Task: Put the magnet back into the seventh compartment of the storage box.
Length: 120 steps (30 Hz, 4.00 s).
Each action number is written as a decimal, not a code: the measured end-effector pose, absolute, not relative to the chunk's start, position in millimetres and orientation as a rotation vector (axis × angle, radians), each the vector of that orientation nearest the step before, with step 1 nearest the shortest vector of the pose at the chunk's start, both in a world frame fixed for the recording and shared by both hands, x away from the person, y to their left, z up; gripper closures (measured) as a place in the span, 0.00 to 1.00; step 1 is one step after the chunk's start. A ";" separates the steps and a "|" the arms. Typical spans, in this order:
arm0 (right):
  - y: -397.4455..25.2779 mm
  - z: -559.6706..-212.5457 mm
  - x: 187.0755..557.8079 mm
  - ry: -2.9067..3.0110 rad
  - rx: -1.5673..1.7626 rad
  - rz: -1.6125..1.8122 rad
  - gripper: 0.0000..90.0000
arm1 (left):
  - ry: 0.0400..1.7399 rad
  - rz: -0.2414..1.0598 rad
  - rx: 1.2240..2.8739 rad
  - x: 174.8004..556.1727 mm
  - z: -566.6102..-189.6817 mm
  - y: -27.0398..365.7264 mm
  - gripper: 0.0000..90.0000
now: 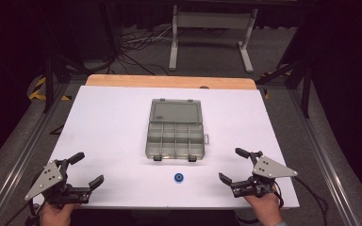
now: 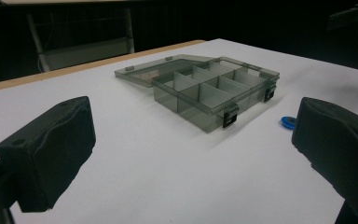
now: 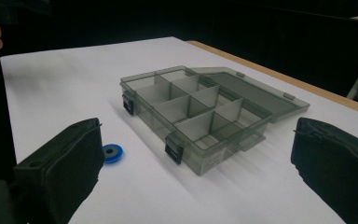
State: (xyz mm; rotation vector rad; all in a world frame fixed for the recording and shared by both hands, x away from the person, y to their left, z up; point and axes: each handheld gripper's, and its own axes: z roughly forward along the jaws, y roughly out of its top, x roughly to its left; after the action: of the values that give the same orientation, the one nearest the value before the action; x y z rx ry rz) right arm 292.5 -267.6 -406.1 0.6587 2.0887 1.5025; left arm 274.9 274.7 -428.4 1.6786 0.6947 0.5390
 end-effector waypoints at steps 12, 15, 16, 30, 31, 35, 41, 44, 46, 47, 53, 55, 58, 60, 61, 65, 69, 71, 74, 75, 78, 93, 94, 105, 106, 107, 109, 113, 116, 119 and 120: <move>-230.9 -385.4 305.9 2.165 0.543 1.452 0.04 | 0.671 0.549 1.692 279.6 -427.4 267.8 0.00; -225.5 -380.3 309.9 2.179 0.533 1.457 0.04 | 0.669 0.545 1.693 280.2 -427.7 267.1 0.00; -223.1 -379.1 311.0 2.185 0.531 1.457 0.04 | 0.670 0.545 1.694 280.2 -427.8 267.0 0.00; -182.3 -375.5 325.2 2.354 0.451 1.421 0.03 | 0.671 0.534 1.699 280.4 -428.6 267.1 0.00; -180.4 -376.0 326.3 2.368 0.451 1.411 0.03 | 0.672 0.536 1.697 280.3 -428.6 267.2 0.00; -173.1 -378.2 329.6 2.455 0.448 1.355 0.07 | 0.674 0.537 1.700 279.8 -428.7 268.0 0.00; -155.2 -376.1 334.0 2.633 0.395 1.207 0.12 | 0.678 0.540 1.694 279.7 -429.1 268.5 0.00; -146.8 -374.3 334.5 2.688 0.369 1.121 0.13 | 0.680 0.540 1.700 279.7 -429.7 268.2 0.00; -141.3 -373.9 335.3 2.723 0.345 1.058 0.13 | 0.683 0.548 1.694 279.4 -429.9 268.3 0.00; -139.3 -374.1 335.7 2.743 0.334 1.032 0.13 | 0.683 0.548 1.694 279.4 -429.9 268.3 0.00; -127.0 -376.5 336.6 2.841 0.300 0.889 0.12 | 0.684 0.545 1.698 278.6 -429.5 269.6 0.00; -122.8 -378.8 336.3 2.869 0.288 0.827 0.12 | 0.684 0.544 1.698 278.5 -429.6 269.8 0.00; -120.0 -381.4 336.7 2.890 0.273 0.784 0.12 | 0.686 0.545 1.693 278.4 -429.7 269.9 0.00; -116.9 -384.8 337.0 2.916 0.269 0.718 0.10 | 0.688 0.537 1.686 277.9 -429.3 270.4 0.00; -115.9 -385.9 336.9 2.922 0.276 0.701 0.10 | 0.689 0.540 1.683 277.7 -429.0 270.7 0.00; -114.1 -388.7 339.8 2.946 0.265 0.662 0.10 | 0.692 0.539 1.682 277.7 -429.2 271.3 0.00; -112.5 -390.7 340.4 2.954 0.275 0.658 0.11 | 0.700 0.534 1.674 277.4 -429.7 270.0 0.00; -111.8 -391.2 340.2 2.939 0.259 0.691 0.15 | 0.688 0.540 1.680 277.3 -429.2 270.4 0.00; -110.9 -394.5 339.3 2.941 0.281 0.728 0.21 | 0.694 0.534 1.673 277.2 -429.1 270.8 0.00; -110.6 -396.3 340.5 2.937 0.273 0.728 0.23 | 0.694 0.534 1.673 277.2 -429.1 270.8 0.00; -110.2 -399.5 342.2 2.945 0.278 0.739 0.25 | 0.694 0.535 1.675 277.2 -429.0 271.4 0.00; -103.5 -421.9 352.4 2.970 0.288 0.655 0.45 | 0.695 0.534 1.675 277.1 -429.4 270.3 0.00; -103.2 -422.6 352.6 2.977 0.294 0.644 0.46 | 0.696 0.534 1.679 277.1 -429.3 270.4 0.00; -98.8 -430.9 356.0 2.992 0.306 0.593 0.61 | 0.696 0.535 1.678 276.9 -429.6 270.4 0.00; -99.0 -430.7 356.4 2.993 0.305 0.593 0.62 | 0.696 0.535 1.678 276.9 -429.6 270.3 0.00; -99.0 -430.6 356.4 2.993 0.304 0.594 0.64 | 0.696 0.535 1.678 276.9 -429.6 270.3 0.00; -98.9 -430.7 356.4 2.996 0.300 0.596 0.67 | 0.697 0.535 1.678 276.9 -429.7 270.3 0.00; -99.0 -430.7 356.8 3.005 0.306 0.599 0.69 | 0.697 0.534 1.678 276.9 -429.6 269.8 0.00; -98.8 -430.6 356.9 3.005 0.307 0.599 0.69 | 0.695 0.535 1.677 277.0 -429.9 269.4 0.00; -98.8 -430.3 356.7 3.005 0.306 0.598 0.69 | 0.695 0.532 1.683 277.1 -429.7 269.9 0.00; -98.5 -430.2 356.0 3.001 0.315 0.599 0.69 | 0.696 0.532 1.682 277.1 -429.7 269.9 0.00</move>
State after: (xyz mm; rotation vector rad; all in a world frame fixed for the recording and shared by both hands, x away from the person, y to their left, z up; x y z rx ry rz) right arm 356.0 -98.5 -430.2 0.3145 3.0008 0.5992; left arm 277.1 269.9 -429.7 1.6823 0.6961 0.5317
